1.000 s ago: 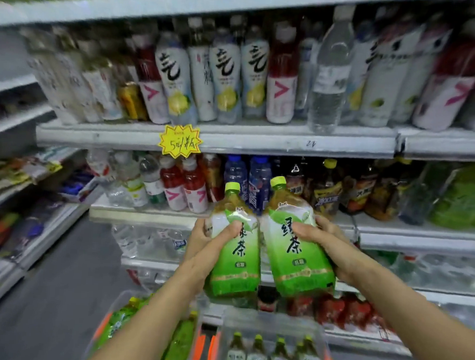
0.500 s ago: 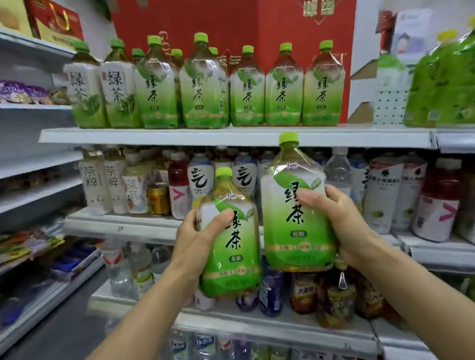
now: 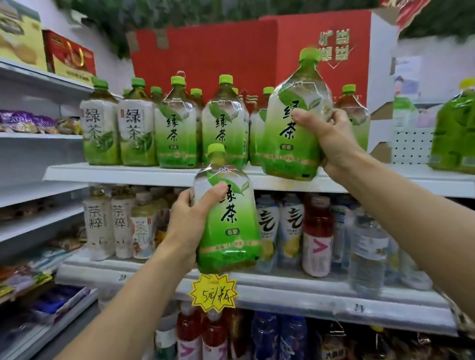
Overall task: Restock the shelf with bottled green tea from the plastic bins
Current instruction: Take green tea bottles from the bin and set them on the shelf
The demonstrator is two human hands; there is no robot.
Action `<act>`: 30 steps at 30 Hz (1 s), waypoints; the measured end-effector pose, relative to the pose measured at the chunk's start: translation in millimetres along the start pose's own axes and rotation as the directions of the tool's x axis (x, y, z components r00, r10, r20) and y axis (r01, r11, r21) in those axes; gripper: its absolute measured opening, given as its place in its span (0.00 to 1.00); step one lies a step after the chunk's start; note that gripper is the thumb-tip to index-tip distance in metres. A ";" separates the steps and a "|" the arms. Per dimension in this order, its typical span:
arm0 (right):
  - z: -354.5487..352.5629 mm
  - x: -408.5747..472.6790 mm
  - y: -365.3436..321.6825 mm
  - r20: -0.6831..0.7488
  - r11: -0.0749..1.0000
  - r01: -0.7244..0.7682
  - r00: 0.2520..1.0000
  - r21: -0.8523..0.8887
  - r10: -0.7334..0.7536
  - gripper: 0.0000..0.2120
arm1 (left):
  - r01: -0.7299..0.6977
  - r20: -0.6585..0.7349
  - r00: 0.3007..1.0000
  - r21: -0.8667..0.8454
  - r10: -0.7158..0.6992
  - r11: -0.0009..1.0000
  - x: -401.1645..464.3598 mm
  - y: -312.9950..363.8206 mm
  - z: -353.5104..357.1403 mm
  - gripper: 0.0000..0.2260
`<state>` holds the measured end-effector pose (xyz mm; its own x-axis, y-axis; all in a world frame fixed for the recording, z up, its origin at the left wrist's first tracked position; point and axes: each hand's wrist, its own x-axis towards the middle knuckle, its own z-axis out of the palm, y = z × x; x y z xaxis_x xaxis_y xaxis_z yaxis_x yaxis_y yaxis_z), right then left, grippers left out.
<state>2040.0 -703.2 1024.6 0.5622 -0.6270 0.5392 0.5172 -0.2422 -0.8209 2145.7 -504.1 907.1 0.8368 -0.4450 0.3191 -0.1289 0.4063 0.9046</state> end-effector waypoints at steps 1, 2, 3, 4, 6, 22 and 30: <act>4.7 7.9 0.2 -0.005 1.000 0.005 1.000 -0.003 -0.005 0.33 | -0.003 0.000 1.000 -0.003 0.003 1.000 4.1 1.5 -1.8 0.33; 8.9 16.5 1.6 -0.008 1.000 0.007 1.000 -0.009 -0.007 0.34 | -0.003 -0.001 1.000 -0.009 0.003 1.000 7.2 3.2 -3.4 0.33; 13.3 23.9 2.9 -0.009 1.000 0.009 1.000 -0.020 -0.009 0.35 | -0.005 0.000 1.000 -0.014 0.005 1.000 10.7 4.2 -5.4 0.32; 17.2 31.0 4.7 -0.009 0.999 0.007 1.000 -0.035 -0.007 0.36 | -0.004 0.000 1.000 -0.020 0.004 1.000 12.9 5.9 -7.0 0.32; 24.2 43.9 9.9 -0.007 0.998 -0.012 1.000 -0.059 0.012 0.39 | -0.009 -0.008 1.000 -0.024 0.009 1.000 17.0 8.4 -9.9 0.30; 25.2 81.8 49.1 0.098 0.981 -0.050 0.993 -0.189 0.069 0.35 | -0.016 -0.043 0.999 -0.050 0.014 0.999 30.8 8.7 -13.6 0.37; 28.7 -3.1 40.7 0.040 0.752 0.345 0.919 -0.562 -0.392 0.46 | -0.065 -0.031 0.998 -0.090 0.062 0.994 24.2 7.9 -0.7 0.40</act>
<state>2077.8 -689.8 994.9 0.3401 -0.4514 0.8250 0.2203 -0.8146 -0.5365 2165.3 -511.1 921.8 0.8430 -0.3943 0.3658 -0.1342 0.5044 0.8530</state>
